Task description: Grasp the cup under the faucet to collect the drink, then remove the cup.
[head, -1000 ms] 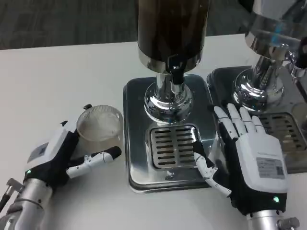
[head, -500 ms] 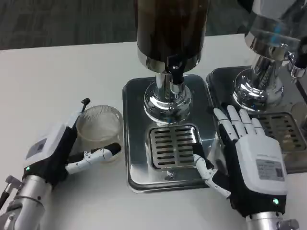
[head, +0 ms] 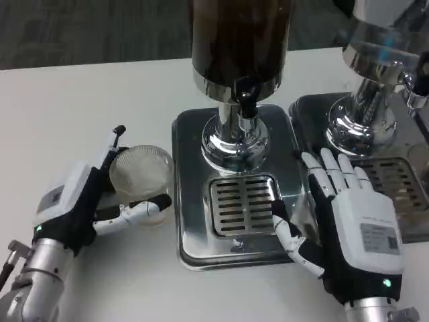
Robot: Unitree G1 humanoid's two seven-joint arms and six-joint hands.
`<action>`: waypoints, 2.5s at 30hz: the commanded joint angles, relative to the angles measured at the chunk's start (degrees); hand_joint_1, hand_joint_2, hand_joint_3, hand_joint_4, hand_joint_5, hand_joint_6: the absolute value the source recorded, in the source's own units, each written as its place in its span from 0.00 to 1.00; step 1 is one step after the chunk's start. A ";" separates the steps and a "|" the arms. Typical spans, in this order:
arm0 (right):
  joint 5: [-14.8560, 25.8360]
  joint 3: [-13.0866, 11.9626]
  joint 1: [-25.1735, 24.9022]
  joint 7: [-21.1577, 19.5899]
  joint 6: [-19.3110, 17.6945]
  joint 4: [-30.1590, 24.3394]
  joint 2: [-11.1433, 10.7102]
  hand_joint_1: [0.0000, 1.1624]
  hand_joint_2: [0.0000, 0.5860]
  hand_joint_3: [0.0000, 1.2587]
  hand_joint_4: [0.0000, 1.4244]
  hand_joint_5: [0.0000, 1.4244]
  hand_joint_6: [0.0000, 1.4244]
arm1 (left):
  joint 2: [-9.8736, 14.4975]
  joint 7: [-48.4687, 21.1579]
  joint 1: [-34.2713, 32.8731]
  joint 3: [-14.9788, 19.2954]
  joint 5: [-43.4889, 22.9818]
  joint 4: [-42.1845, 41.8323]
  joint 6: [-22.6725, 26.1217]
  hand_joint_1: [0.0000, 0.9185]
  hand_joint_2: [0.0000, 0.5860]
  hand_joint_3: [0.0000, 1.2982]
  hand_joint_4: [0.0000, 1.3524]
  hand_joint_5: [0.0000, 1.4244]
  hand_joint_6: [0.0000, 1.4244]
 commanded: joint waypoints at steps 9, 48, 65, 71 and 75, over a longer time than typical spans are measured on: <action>0.59 -0.62 0.47 -0.86 0.28 -0.59 0.32 0.27 0.69 0.14 0.05 0.04 0.09 | -0.15 7.03 -0.17 -1.44 2.48 0.33 -0.85 0.47 0.16 0.20 0.35 0.53 0.61; 2.86 -1.51 1.36 -0.29 -1.38 -1.29 -1.86 0.26 0.69 0.14 0.05 0.05 0.11 | -2.84 23.01 2.09 -2.55 7.44 -6.98 1.45 0.40 0.13 0.32 0.46 0.60 0.73; 2.39 -1.41 1.65 0.34 -0.72 -2.44 -1.86 0.26 0.72 0.14 0.05 0.05 0.11 | -4.17 22.12 0.19 -4.33 9.24 -8.79 1.78 0.40 0.14 0.31 0.46 0.60 0.72; 2.38 -1.61 1.79 0.29 -0.62 -2.67 -1.86 0.26 0.72 0.14 0.05 0.05 0.11 | -6.07 22.14 -1.84 -6.26 11.18 -8.82 1.82 0.42 0.15 0.32 0.46 0.60 0.72; 2.31 -1.66 1.74 0.30 -0.50 -2.73 -1.76 0.25 0.73 0.14 0.05 0.05 0.11 | -7.28 22.16 -3.64 -7.56 12.56 -7.62 2.53 0.44 0.17 0.31 0.45 0.59 0.71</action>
